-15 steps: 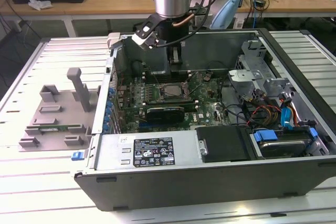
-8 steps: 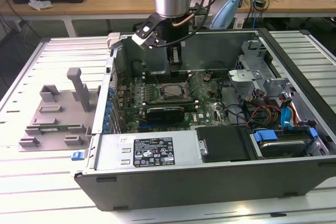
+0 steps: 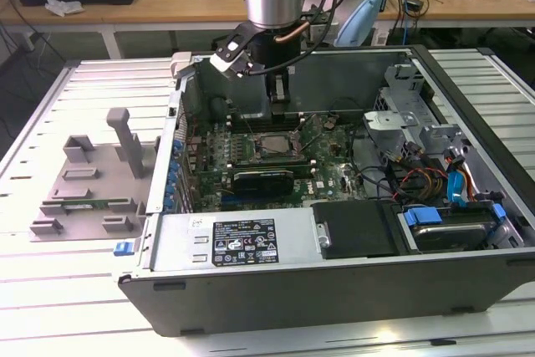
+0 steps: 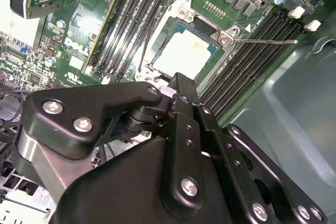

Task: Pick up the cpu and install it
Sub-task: 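Close the cpu cover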

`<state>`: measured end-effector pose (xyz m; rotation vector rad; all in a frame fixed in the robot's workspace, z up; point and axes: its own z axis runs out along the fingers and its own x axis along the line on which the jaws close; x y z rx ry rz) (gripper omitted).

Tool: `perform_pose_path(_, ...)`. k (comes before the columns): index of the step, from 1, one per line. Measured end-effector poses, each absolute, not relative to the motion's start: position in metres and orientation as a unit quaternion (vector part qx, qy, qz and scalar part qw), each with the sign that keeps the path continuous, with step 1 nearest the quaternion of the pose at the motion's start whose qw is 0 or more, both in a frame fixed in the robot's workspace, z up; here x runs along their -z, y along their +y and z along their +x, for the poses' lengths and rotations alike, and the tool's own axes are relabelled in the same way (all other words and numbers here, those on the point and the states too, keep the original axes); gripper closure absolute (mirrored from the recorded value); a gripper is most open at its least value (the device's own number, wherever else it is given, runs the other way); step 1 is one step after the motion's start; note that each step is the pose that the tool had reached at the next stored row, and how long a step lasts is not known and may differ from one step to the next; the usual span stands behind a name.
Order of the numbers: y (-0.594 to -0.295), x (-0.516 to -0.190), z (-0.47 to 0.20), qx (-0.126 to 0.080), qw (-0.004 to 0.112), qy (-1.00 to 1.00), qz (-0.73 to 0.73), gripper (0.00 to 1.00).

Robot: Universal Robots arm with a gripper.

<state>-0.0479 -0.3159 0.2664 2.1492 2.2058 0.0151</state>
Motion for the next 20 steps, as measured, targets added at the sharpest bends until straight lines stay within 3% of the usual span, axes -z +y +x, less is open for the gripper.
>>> perform_pose_path(7, -0.316, -0.266, -0.040, -0.005, 0.031, 0.716, 0.697, 0.89)
perform_pose_path(20, -0.318, -0.266, 0.040, -0.004, 0.030, 0.716, 0.697, 0.89)
